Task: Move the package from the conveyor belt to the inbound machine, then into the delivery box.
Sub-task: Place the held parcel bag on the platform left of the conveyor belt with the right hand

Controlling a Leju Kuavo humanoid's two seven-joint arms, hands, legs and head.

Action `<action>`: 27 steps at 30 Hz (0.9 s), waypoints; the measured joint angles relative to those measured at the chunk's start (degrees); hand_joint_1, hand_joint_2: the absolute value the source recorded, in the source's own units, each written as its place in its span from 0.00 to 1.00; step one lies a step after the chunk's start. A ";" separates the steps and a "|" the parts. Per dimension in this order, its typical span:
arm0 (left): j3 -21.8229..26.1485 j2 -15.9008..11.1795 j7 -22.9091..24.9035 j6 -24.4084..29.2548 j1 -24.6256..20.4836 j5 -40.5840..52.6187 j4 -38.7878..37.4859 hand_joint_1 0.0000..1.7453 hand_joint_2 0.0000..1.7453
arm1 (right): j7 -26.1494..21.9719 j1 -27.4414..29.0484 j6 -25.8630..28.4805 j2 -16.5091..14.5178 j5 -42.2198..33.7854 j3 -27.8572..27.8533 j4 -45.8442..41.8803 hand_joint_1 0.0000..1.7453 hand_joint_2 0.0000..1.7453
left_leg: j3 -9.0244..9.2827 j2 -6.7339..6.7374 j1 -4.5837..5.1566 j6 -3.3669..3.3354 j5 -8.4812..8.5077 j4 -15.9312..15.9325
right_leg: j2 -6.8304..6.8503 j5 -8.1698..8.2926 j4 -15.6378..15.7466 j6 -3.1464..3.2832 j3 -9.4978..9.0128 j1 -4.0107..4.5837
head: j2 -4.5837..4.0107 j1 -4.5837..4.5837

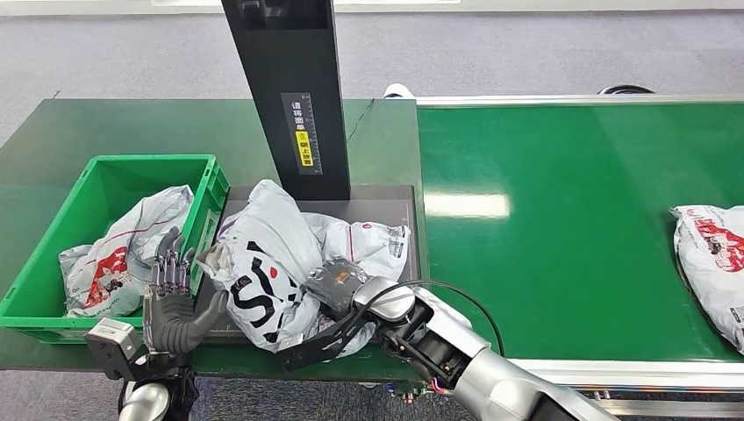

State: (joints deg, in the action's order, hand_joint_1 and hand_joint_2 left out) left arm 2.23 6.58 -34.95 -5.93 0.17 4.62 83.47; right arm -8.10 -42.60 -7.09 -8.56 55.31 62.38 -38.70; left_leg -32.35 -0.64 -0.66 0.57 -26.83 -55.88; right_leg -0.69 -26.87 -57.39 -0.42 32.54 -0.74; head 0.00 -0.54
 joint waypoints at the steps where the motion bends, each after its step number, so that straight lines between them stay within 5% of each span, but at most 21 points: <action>1: 0.01 0.00 -0.05 0.04 0.03 -0.10 0.00 0.00 1.00 | 0.18 -0.05 0.61 -0.03 0.25 0.10 0.10 1.00 1.00 | 0.00 0.00 0.00 0.00 0.00 0.00 | 0.00 0.00 0.00 0.00 0.00 0.00 | 0.00 0.00; 8: 0.11 0.00 -0.32 0.14 1.14 -0.29 0.05 0.00 1.00 | 2.71 -0.09 5.03 0.27 2.96 -0.35 0.45 1.00 1.00 | -0.01 0.00 0.00 0.00 0.00 0.00 | 0.00 0.00 0.00 0.00 0.01 0.00 | 0.00 0.01; 27: 1.22 -0.24 -0.63 0.17 3.35 -0.29 1.74 0.00 1.00 | 3.64 1.06 6.52 1.68 3.84 -7.44 -0.97 1.00 1.00 | -0.06 -0.01 0.00 0.00 -0.01 0.00 | 0.01 0.00 0.00 0.00 0.04 0.00 | 0.00 0.01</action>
State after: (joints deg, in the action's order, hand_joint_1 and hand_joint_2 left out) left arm 3.45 6.34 -35.58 -5.76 3.51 4.33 85.21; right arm -4.46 -41.54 -0.57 -6.89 59.14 54.94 -39.68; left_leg -32.41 -0.65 -0.66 0.57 -26.83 -55.89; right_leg -0.69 -26.87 -57.39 -0.42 32.58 -0.74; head 0.00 -0.53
